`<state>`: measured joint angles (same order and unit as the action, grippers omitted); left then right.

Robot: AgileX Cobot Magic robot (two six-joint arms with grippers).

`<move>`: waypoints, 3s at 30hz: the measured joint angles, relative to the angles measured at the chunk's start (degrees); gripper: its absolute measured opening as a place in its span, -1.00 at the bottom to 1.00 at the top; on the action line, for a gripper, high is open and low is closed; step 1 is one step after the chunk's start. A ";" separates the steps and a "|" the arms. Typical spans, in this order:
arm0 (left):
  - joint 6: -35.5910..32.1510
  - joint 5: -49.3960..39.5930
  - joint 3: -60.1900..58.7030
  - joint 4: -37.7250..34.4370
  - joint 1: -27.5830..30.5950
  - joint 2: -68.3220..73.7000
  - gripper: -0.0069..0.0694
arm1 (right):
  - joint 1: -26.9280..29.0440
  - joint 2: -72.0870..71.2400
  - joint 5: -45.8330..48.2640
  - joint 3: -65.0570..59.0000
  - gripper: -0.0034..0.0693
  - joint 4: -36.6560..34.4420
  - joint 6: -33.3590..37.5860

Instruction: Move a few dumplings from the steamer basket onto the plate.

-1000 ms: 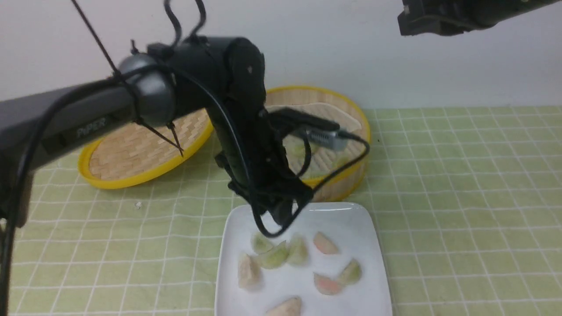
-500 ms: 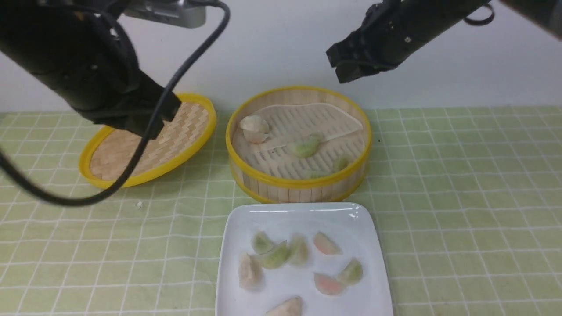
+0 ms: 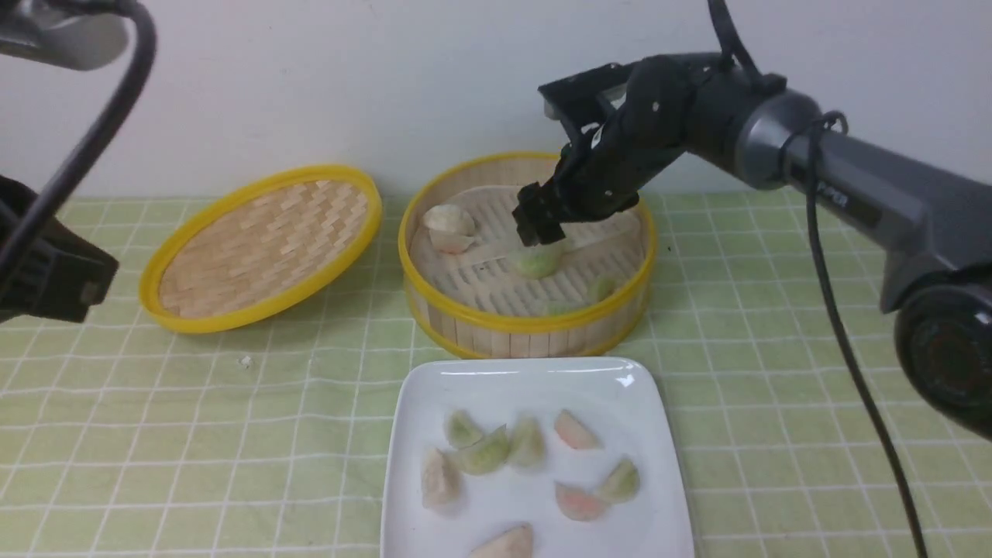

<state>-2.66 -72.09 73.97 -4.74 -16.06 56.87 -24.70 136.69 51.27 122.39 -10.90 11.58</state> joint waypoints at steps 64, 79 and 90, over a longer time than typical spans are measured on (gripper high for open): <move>2.66 -0.76 -0.18 1.92 0.00 -2.68 -0.83 | -14.88 -25.99 1.40 -43.91 0.08 -6.19 -4.54; 0.42 -0.83 -0.18 1.01 0.00 -2.75 -0.83 | -14.88 -25.62 13.38 -33.54 0.69 -3.14 -8.96; -1.06 -0.89 -0.18 0.90 0.00 -2.75 -0.83 | -14.88 -42.13 19.69 -25.32 -0.74 6.65 -16.86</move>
<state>-3.72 -72.98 73.80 -3.84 -16.06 54.12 -39.58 94.56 70.95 97.06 -4.25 -5.27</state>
